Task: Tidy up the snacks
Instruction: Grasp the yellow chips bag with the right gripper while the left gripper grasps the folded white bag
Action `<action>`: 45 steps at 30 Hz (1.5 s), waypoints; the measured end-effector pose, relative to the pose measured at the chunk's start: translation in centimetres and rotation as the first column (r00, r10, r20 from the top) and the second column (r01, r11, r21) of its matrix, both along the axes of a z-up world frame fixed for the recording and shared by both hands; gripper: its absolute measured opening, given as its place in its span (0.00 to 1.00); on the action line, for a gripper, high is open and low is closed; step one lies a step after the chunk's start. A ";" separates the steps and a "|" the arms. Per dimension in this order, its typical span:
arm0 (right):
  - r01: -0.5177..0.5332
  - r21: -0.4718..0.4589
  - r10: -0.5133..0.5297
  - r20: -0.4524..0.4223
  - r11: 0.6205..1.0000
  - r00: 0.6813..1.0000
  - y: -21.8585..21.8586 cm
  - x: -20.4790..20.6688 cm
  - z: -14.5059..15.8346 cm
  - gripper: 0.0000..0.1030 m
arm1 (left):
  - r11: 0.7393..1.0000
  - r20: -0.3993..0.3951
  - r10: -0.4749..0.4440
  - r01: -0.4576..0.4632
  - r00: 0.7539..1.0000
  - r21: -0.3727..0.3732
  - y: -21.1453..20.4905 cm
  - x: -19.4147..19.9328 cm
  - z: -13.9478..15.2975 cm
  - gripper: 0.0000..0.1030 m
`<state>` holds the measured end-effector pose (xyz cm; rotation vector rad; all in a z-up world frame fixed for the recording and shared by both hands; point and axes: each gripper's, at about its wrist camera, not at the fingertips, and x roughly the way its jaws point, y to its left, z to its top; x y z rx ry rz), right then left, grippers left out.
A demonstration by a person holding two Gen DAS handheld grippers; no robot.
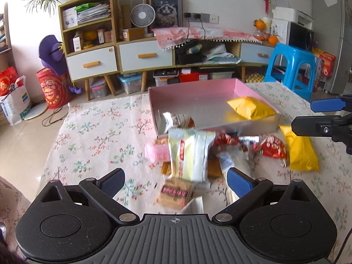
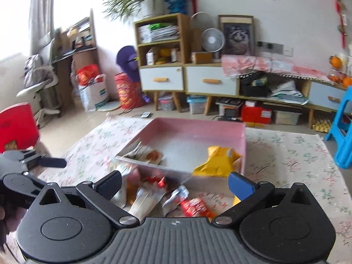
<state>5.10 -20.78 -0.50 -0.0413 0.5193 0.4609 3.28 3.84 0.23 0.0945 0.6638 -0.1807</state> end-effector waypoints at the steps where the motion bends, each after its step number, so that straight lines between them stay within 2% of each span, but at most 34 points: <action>1: -0.008 -0.004 0.008 0.000 1.000 1.000 0.2 -0.1 -0.1 0.92 | 1.000 -0.003 -0.001 0.001 1.000 -0.001 0.2 -0.2 -0.2 0.97; 8: -0.056 0.001 0.056 -0.005 0.998 0.998 0.6 -1.4 -0.9 0.92 | 0.997 -0.025 -0.021 0.019 0.999 -0.073 2.1 -1.2 -1.1 0.97; 15: -0.075 0.008 0.075 -0.038 0.997 0.996 0.3 -2.5 -2.4 0.92 | 0.992 -0.005 -0.040 0.039 0.999 -0.124 4.0 -2.6 -1.8 0.97; 20: -0.128 0.024 0.130 -0.103 0.991 0.986 0.6 -3.2 -3.3 0.92 | 0.984 -0.014 -0.130 0.127 0.991 -0.125 3.9 -3.1 -2.2 0.97; 24: -0.205 0.017 0.205 -0.138 0.979 0.969 1.7 -4.2 -3.7 0.92 | 0.980 -0.041 -0.181 0.176 0.983 -0.091 3.0 -3.2 -2.6 0.97; 28: -0.264 -0.038 0.255 -0.162 0.964 0.953 3.2 -5.4 -4.3 0.92 | 0.983 -0.095 -0.161 0.152 0.982 -0.099 2.8 -2.8 -3.4 0.96; 34: -0.306 -0.107 0.276 -0.230 0.946 0.933 4.6 -6.2 -5.7 0.89 | 0.987 -0.158 -0.082 0.058 0.984 -0.150 4.2 -2.1 -4.3 0.95; 37: -0.315 -0.112 0.277 -0.263 0.942 0.924 4.8 -6.3 -6.1 0.84 | 0.986 -0.180 -0.049 0.018 0.983 -0.168 4.8 -1.8 -4.6 0.95; 42: -0.321 -0.150 0.274 -0.270 0.935 0.923 5.3 -6.4 -6.8 0.75 | 0.979 -0.207 -0.026 -0.017 0.978 -0.203 5.5 -1.6 -4.8 0.87; 43: -0.322 -0.161 0.274 -0.265 0.933 0.925 5.5 -6.5 -6.8 0.73 | 0.979 -0.207 -0.028 -0.016 0.978 -0.206 5.5 -1.6 -4.8 0.84; 45: -0.325 -0.174 0.275 -0.259 0.930 0.926 5.6 -6.5 -6.8 0.63 | 0.978 -0.204 -0.036 -0.008 0.978 -0.209 5.4 -1.7 -4.7 0.76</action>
